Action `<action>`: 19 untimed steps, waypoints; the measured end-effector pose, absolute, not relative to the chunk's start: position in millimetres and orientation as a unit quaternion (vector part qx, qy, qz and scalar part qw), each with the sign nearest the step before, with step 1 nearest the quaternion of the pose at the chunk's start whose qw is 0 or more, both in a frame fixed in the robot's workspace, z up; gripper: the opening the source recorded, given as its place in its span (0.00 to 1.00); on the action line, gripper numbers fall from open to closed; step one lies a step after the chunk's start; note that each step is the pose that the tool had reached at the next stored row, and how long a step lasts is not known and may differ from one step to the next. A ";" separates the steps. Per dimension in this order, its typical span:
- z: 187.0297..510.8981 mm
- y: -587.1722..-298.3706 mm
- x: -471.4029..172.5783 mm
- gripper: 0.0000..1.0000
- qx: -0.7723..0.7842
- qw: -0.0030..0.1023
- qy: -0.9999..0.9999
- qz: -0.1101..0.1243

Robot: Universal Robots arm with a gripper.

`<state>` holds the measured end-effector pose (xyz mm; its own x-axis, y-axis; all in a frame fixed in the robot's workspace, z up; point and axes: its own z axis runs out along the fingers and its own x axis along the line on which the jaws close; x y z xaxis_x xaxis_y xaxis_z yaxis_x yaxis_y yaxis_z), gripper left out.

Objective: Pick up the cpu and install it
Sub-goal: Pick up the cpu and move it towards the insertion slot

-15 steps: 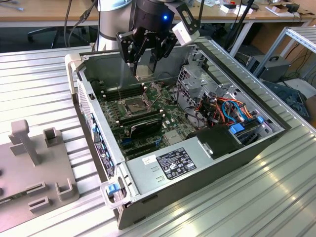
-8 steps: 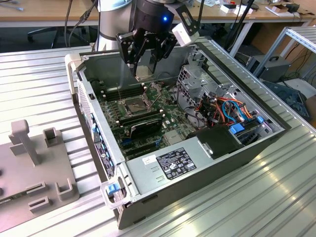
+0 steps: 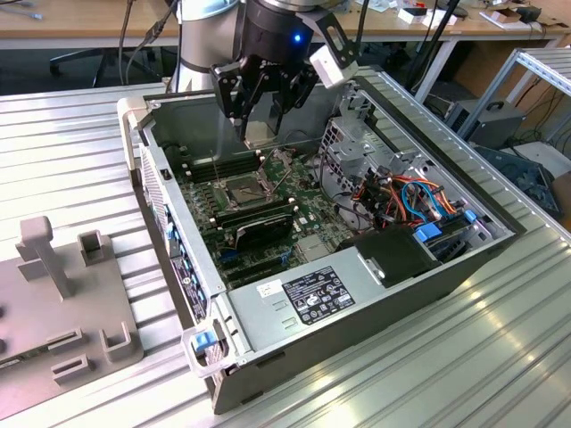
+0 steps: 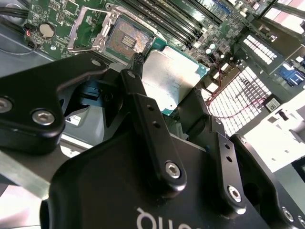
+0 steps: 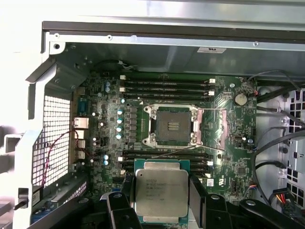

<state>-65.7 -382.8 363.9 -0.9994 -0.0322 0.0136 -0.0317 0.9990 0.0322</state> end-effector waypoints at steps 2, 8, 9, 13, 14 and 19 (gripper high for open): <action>363.6 -382.6 -65.7 0.55 0.016 0.007 -1.000 -0.016; 361.0 -382.2 -65.6 0.55 0.016 0.007 -1.000 -0.016; 359.2 -382.1 -65.6 0.55 0.016 0.007 -1.000 -0.016; 355.0 -381.2 -65.3 0.55 0.016 0.007 -1.000 -0.016; 354.1 -380.5 -64.5 0.55 0.016 0.007 -1.000 -0.016; 349.7 -378.1 -55.5 0.55 0.016 0.007 -1.000 -0.016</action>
